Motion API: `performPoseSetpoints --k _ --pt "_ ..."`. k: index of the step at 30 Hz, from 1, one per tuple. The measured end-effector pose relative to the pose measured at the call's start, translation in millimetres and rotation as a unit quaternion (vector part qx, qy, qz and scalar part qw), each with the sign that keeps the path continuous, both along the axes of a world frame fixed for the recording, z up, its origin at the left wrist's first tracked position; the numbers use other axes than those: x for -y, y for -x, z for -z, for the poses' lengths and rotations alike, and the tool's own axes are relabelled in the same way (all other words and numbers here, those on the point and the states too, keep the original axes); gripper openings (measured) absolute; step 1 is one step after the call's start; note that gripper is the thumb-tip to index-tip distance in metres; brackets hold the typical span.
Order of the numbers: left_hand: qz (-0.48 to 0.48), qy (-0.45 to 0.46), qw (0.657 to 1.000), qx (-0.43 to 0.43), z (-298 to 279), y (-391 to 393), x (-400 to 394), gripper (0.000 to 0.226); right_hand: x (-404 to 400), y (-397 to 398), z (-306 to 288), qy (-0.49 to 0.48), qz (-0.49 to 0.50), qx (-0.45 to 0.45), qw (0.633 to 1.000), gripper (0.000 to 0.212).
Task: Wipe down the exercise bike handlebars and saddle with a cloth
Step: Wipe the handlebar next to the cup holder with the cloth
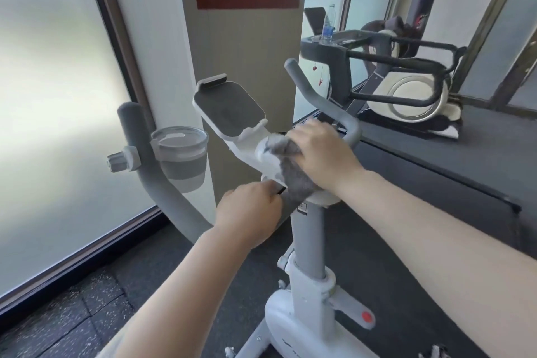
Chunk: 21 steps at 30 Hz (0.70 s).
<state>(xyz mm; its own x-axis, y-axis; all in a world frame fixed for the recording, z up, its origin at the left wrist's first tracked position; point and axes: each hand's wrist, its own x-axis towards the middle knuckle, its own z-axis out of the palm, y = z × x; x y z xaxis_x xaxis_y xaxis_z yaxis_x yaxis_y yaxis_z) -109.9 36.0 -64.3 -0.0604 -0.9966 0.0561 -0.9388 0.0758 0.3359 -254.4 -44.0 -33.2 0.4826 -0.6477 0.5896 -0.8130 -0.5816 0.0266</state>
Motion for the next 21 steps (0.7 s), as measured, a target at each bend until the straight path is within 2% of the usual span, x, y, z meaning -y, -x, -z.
performPoseSetpoints --k 2,3,5,8,10,12,14,16,17,19,21 --pt "0.004 -0.004 1.000 -0.026 1.9 9.6 13.9 0.042 -3.1 6.1 -4.9 0.098 0.082 0.060 0.990 0.019" --pt "0.003 0.000 1.000 -0.025 3.7 13.2 20.2 0.041 -5.8 7.2 3.1 0.106 0.105 0.081 0.986 0.016" --pt "-0.001 0.000 1.000 -0.009 12.3 16.4 29.4 0.032 -14.1 7.4 32.4 0.031 0.139 0.081 0.986 0.029" --pt "-0.018 0.023 0.999 0.012 21.3 18.3 32.2 0.018 -22.3 7.9 70.4 -0.079 0.192 0.002 0.978 0.048" --pt "-0.019 0.096 0.993 0.072 24.5 22.1 29.7 0.016 -17.0 7.6 68.0 -0.109 0.178 -0.032 0.977 0.063" --pt "-0.012 0.149 0.984 0.096 29.3 24.1 30.5 0.019 -8.4 8.5 56.7 -0.133 0.138 -0.045 0.980 0.066" --pt "-0.006 0.187 0.977 0.098 33.8 23.6 33.3 0.020 1.5 18.6 48.3 -0.165 0.104 -0.006 0.981 0.066" --pt "-0.009 0.204 0.971 0.128 37.8 22.5 32.7 0.017 1.7 30.6 46.5 -0.189 0.094 0.085 0.974 0.070" --pt "-0.005 0.209 0.968 0.141 37.8 22.4 31.1 0.016 -2.5 30.6 49.1 -0.186 0.114 0.110 0.970 0.071" --pt "0.001 0.203 0.968 0.146 32.5 23.5 26.7 0.020 -18.8 13.0 62.3 -0.118 0.183 0.082 0.973 0.063" --pt "0.007 0.210 0.965 0.154 28.1 23.6 24.9 0.029 -29.6 -9.3 72.7 -0.101 0.162 0.054 0.980 0.055"
